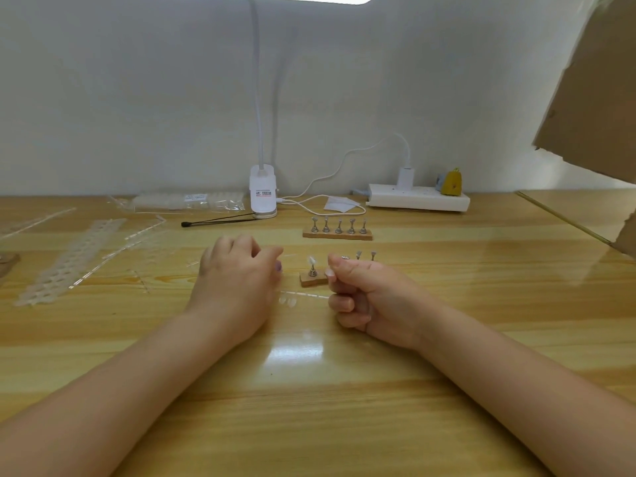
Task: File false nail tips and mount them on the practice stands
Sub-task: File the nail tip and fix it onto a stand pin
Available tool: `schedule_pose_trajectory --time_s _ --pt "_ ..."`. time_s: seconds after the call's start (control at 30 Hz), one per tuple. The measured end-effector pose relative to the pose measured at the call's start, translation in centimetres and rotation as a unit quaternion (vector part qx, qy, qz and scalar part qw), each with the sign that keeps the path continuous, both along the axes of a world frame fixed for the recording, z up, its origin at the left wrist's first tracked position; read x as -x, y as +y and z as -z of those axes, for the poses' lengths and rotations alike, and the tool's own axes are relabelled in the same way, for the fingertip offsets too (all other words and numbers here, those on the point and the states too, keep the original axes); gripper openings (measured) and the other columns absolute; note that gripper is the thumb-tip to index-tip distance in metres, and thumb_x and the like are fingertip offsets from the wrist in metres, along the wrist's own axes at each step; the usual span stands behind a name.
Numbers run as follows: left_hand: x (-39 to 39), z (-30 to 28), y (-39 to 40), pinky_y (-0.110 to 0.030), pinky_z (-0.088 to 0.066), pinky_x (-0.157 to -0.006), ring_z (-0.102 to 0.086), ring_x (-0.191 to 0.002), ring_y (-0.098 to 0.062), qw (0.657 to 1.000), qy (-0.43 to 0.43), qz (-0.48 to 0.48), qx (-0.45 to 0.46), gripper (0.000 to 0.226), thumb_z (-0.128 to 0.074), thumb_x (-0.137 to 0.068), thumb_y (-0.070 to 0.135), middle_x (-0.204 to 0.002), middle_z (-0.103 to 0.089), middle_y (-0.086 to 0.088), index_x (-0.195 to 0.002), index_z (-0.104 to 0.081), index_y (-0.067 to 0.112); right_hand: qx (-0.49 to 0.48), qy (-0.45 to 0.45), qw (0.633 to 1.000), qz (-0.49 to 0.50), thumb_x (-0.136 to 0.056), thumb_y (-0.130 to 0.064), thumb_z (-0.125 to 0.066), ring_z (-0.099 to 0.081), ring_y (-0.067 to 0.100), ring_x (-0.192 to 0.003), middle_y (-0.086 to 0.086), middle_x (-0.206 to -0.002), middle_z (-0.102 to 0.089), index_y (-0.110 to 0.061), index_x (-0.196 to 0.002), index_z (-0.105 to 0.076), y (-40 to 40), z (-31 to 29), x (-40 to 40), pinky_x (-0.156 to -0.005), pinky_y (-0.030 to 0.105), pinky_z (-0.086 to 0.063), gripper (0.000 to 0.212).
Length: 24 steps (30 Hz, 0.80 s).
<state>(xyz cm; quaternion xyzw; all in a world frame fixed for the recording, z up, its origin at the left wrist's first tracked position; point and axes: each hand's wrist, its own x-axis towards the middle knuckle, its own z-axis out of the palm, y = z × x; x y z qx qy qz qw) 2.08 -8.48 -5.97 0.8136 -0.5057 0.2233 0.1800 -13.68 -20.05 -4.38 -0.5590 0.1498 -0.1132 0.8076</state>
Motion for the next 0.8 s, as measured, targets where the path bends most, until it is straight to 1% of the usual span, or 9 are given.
schedule_pose_trajectory --time_s 0.1,0.17,0.23,0.33,0.4,0.47,0.57,0.7,0.8 --pt "0.8 -0.6 0.2 -0.041 -0.045 -0.085 -0.056 -0.096 -0.027 0.978 0.095 0.136 0.125 0.033 -0.055 -0.092 0.03 -0.1 -0.06 -0.003 -0.122 -0.065 0.02 0.007 -0.003 1.0 -0.002 -0.078 -0.034 -0.062 -0.038 0.006 -0.047 0.0 -0.068 -0.029 -0.019 -0.061 -0.067 0.0 0.1 -0.1 -0.041 0.017 -0.018 0.023" --pt "1.8 -0.9 0.2 -0.029 -0.046 -0.084 -0.058 -0.094 -0.013 0.932 0.217 0.241 0.164 0.027 -0.06 -0.09 0.036 -0.097 -0.059 0.006 -0.116 -0.066 0.03 0.008 -0.005 1.0 0.0 -0.078 -0.035 -0.062 -0.036 0.006 -0.047 -0.001 -0.067 -0.028 -0.019 -0.062 -0.065 0.0 0.1 -0.1 -0.041 0.016 -0.019 0.023" --pt "2.6 -0.9 0.2 -0.023 -0.047 -0.081 -0.059 -0.093 -0.012 0.899 0.299 0.274 0.164 0.023 -0.063 -0.084 0.043 -0.094 -0.061 0.01 -0.107 -0.067 0.042 0.018 -0.002 1.0 -0.005 -0.08 -0.036 -0.06 -0.036 0.005 -0.047 -0.002 -0.064 -0.028 -0.017 -0.069 -0.061 0.1 0.1 0.0 -0.039 0.015 -0.021 0.022" --pt "3.1 -0.9 0.3 -0.035 -0.052 -0.079 -0.062 -0.09 -0.018 0.883 0.328 0.292 0.163 0.02 -0.064 -0.078 0.044 -0.091 -0.065 0.003 -0.097 -0.068 0.047 0.036 0.006 0.999 -0.023 -0.084 -0.038 -0.055 -0.036 0.004 -0.047 -0.005 -0.06 -0.03 -0.007 -0.092 -0.058 0.1 0.1 0.0 -0.039 0.014 -0.023 0.032" --pt "3.1 -0.9 0.3 -0.038 -0.053 -0.079 -0.063 -0.089 -0.018 0.881 0.324 0.302 0.167 0.02 -0.064 -0.077 0.045 -0.09 -0.066 0.002 -0.097 -0.069 0.046 0.041 0.012 0.999 -0.032 -0.088 -0.037 -0.053 -0.037 0.004 -0.049 -0.005 -0.063 -0.03 0.008 -0.118 -0.055 -0.1 0.2 0.0 -0.039 0.014 -0.025 0.054" --pt "3.0 -0.8 0.3 -0.04 -0.053 -0.078 -0.064 -0.088 -0.018 0.877 0.325 0.311 0.165 0.022 -0.065 -0.078 0.042 -0.09 -0.067 0.001 -0.1 -0.07 0.041 0.042 0.013 0.998 -0.036 -0.087 -0.038 -0.054 -0.036 0.004 -0.05 -0.003 -0.066 -0.029 0.013 -0.128 -0.045 -0.1 0.3 -0.1 -0.039 0.014 -0.026 0.066" --pt "3.0 -0.6 0.3 -0.036 -0.052 -0.076 -0.065 -0.084 -0.015 0.876 0.324 0.314 0.168 0.023 -0.066 -0.078 0.037 -0.088 -0.068 0.005 -0.101 -0.07 0.037 0.037 0.007 0.999 -0.032 -0.084 -0.039 -0.057 -0.036 0.005 -0.049 -0.002 -0.067 -0.029 0.001 -0.122 -0.053 0.0 0.2 -0.2 -0.039 0.014 -0.026 0.056" --pt "3.0 -0.3 0.2 -0.027 -0.051 -0.068 -0.063 -0.078 -0.014 0.885 0.312 0.293 0.182 0.021 -0.066 -0.078 0.038 -0.085 -0.067 0.011 -0.098 -0.069 0.041 0.044 0.001 0.999 -0.001 -0.083 -0.038 -0.06 -0.036 0.005 -0.048 -0.003 -0.06 -0.033 0.006 -0.115 -0.062 0.1 0.5 -0.2 -0.038 0.014 -0.027 0.054" --pt "3.0 -0.2 0.2 -0.016 -0.045 -0.065 -0.061 -0.075 -0.012 0.898 0.285 0.271 0.198 0.019 -0.066 -0.078 0.04 -0.082 -0.067 0.014 -0.096 -0.071 0.038 0.042 -0.001 0.999 0.033 -0.078 -0.044 -0.062 -0.036 0.006 -0.045 -0.005 -0.055 -0.035 -0.015 -0.074 -0.072 0.4 0.3 -0.3 -0.038 0.015 -0.025 0.031"
